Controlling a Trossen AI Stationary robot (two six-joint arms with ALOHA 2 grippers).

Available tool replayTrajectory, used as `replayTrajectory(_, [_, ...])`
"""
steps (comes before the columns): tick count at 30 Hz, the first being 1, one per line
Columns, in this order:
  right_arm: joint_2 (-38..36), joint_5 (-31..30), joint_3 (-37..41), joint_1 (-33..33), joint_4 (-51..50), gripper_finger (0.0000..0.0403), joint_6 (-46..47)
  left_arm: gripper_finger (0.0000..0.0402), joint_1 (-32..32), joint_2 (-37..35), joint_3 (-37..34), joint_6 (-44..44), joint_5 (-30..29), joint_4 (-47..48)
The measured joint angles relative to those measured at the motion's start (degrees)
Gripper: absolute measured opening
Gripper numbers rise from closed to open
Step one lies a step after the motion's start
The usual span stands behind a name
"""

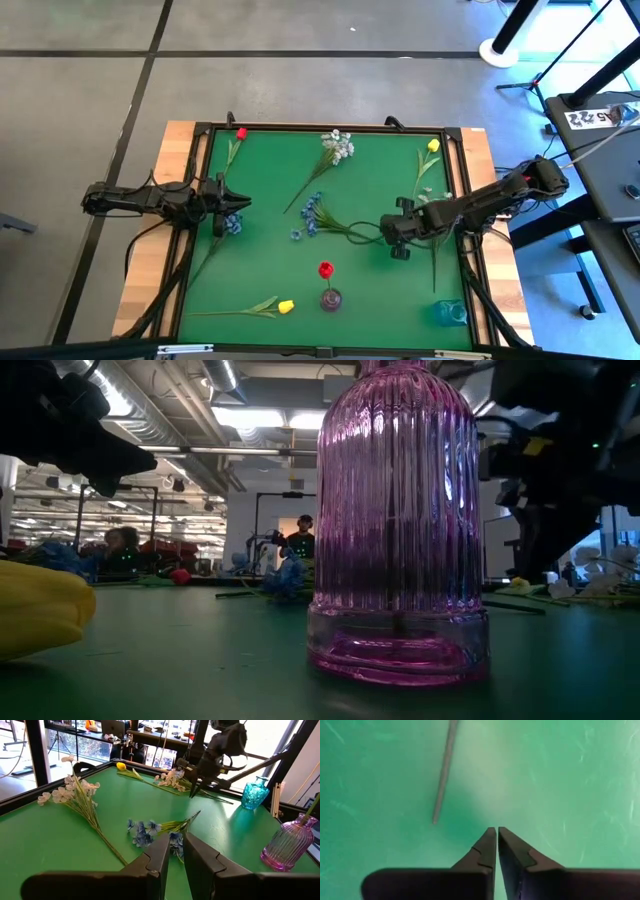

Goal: Sort flowers into vase by color
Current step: Put the right blue flowers into the violet vase

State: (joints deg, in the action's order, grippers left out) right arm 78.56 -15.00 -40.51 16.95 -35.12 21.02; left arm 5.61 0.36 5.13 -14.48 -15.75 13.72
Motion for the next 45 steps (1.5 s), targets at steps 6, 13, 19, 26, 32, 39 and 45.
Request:
replayTrajectory(6, [0.0,-3.84,-1.85,-0.18,5.97,0.0105,-0.65,0.0053,0.0,0.0,0.0,0.02,0.0,0.0])
replayTrajectory(13, [2.45,-0.92,-2.05,-9.38,25.11,0.0209,-8.61,0.0053,-0.01,0.0,0.0,0.02,0.0,-0.02])
replayTrajectory(19, [10.54,3.85,-7.81,-13.78,24.64,0.0233,-13.61,0.0053,0.0,0.02,0.0,0.02,0.0,0.0])
replayTrajectory(26, [20.0,3.65,-21.16,-14.5,11.05,0.0234,-16.86,0.0053,-0.01,0.0,0.0,0.02,-0.01,0.0])
replayTrajectory(32, [23.88,6.79,-22.5,-14.79,13.81,0.0234,-16.46,0.0053,-0.02,0.0,0.0,0.02,0.0,-0.02])
replayTrajectory(39, [27.21,8.53,-22.49,-14.42,16.62,0.0234,-10.97,0.0053,0.0,0.0,0.0,0.01,0.0,0.0])
replayTrajectory(45, [29.18,8.32,-22.52,-14.36,17.5,0.0194,-11.06,0.0053,0.0,0.0,0.0,0.0,0.02,0.0])
